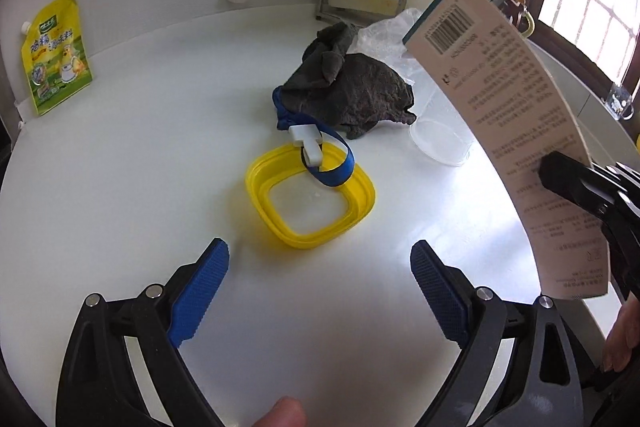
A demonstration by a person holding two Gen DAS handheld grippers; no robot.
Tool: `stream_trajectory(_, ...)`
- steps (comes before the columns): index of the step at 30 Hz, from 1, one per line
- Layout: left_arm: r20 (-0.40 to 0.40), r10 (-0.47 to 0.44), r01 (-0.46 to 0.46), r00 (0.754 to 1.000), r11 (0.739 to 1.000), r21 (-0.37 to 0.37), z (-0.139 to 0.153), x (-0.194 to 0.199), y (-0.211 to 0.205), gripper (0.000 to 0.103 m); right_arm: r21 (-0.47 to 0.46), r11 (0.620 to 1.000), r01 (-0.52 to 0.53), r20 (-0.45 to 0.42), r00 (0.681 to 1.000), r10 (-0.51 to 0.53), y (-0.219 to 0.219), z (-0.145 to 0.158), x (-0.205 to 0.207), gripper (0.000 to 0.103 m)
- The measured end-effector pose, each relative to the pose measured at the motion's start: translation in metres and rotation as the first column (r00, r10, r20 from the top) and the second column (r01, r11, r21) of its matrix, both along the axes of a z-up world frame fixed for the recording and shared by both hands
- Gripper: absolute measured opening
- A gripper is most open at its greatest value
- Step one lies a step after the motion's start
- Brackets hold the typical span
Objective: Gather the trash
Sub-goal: 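Move the right tool to the pink-and-white packaging strip and grasp it, then grasp the yellow plastic ring with the left tool while the right tool holds the strip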
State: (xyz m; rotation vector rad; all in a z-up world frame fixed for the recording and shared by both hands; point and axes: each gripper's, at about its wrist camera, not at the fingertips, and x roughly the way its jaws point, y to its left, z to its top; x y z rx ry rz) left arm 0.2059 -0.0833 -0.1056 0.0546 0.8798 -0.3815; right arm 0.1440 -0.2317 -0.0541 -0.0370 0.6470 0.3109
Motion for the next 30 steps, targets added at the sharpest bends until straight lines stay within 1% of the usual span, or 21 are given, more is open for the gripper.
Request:
stream_trajectory(3,-0.021,-0.026,0.027,0.999,0.998,0.051,-0.007,0.016,-0.013,0.090,0.027,1.000,0.012,-0.005,1.000,-0.011,-0.009,-0.005,-0.011,0.009)
stream_trajectory(8,-0.013,0.004,-0.003,1.000,0.998,0.062,-0.007,0.039,-0.015,0.090,0.044,0.999,0.003,-0.019,1.000,-0.002,-0.013,-0.014,-0.024,0.009)
stream_trajectory(10,-0.020,0.016,-0.014,1.000,0.998,0.059,-0.008,0.045,-0.013,0.086,0.048,0.999,0.001,-0.016,1.000,-0.001,-0.014,-0.015,-0.028,0.009)
stream_trajectory(11,-0.007,0.014,-0.013,1.000,0.998,0.065,-0.007,0.046,-0.014,0.074,0.052,0.999,0.001,-0.014,1.000,0.000,-0.015,-0.015,-0.030,0.009)
stream_trajectory(13,-0.005,0.012,-0.011,1.000,0.997,0.071,-0.004,0.046,-0.014,0.073,0.061,0.998,0.004,-0.009,1.000,-0.004,-0.018,-0.014,-0.033,0.009)
stream_trajectory(14,-0.001,0.013,-0.013,1.000,0.997,0.072,-0.003,0.044,-0.013,0.071,0.066,0.998,0.007,-0.005,1.000,-0.007,-0.019,-0.013,-0.034,0.009)
stream_trajectory(16,0.010,0.019,-0.020,1.000,0.995,0.096,-0.002,0.038,-0.010,0.070,0.072,0.997,0.008,-0.002,1.000,-0.008,-0.020,-0.012,-0.036,0.009)
stream_trajectory(18,0.005,0.024,-0.025,1.000,0.994,0.107,0.001,0.032,-0.005,0.070,0.075,0.997,0.009,-0.001,1.000,-0.009,-0.020,-0.012,-0.039,0.009)
stream_trajectory(21,0.004,0.032,-0.032,0.999,0.990,0.135,0.006,0.020,0.006,0.070,0.074,0.997,0.007,-0.005,1.000,-0.007,-0.017,-0.012,-0.041,0.009)
stream_trajectory(24,0.015,0.045,-0.047,0.999,0.988,0.149,0.012,0.005,0.023,0.070,0.074,0.997,0.003,-0.004,1.000,-0.003,-0.013,-0.011,-0.044,0.009)
stream_trajectory(30,0.050,0.070,-0.075,0.996,0.989,0.124,0.027,-0.022,0.045,0.070,0.074,0.997,-0.002,0.005,1.000,0.002,-0.004,-0.004,-0.054,0.009)
